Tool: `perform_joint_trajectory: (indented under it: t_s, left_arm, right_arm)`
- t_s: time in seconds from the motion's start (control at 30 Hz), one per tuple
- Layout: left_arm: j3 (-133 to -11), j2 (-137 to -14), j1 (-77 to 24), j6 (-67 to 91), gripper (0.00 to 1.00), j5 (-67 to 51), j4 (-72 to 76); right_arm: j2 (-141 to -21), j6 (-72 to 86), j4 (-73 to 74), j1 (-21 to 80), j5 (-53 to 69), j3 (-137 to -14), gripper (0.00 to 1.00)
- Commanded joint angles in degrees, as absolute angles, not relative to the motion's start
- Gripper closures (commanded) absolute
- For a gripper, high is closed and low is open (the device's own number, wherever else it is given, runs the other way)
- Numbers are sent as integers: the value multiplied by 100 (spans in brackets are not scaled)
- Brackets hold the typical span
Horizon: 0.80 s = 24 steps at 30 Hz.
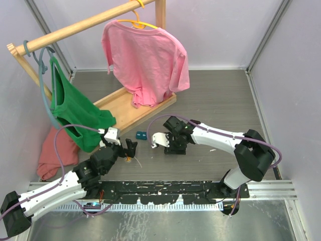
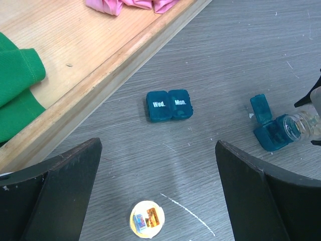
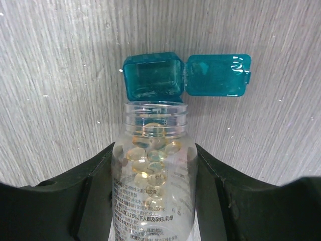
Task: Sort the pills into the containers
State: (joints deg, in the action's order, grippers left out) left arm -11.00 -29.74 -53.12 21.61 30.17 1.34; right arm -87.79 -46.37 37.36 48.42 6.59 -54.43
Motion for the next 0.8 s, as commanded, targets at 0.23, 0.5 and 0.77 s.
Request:
perform_joint_trajectory:
  t_s: [0.23, 0.5, 0.77]
  left_arm:
    - [-1098, -2897, -5300, 2145, 2, 3112, 308]
    - [-1099, -2907, -5300, 2146, 2, 3114, 316]
    - [-1099, -2904, -5302, 2147, 2, 3111, 310]
  right_arm:
    - [-8733, -4659, 3817, 4760, 753, -5665, 99]
    - [-8522, -4650, 3619, 4993, 700, -5406, 99]
    - [-8747, -4647, 4014, 4747, 973, -5787, 99]
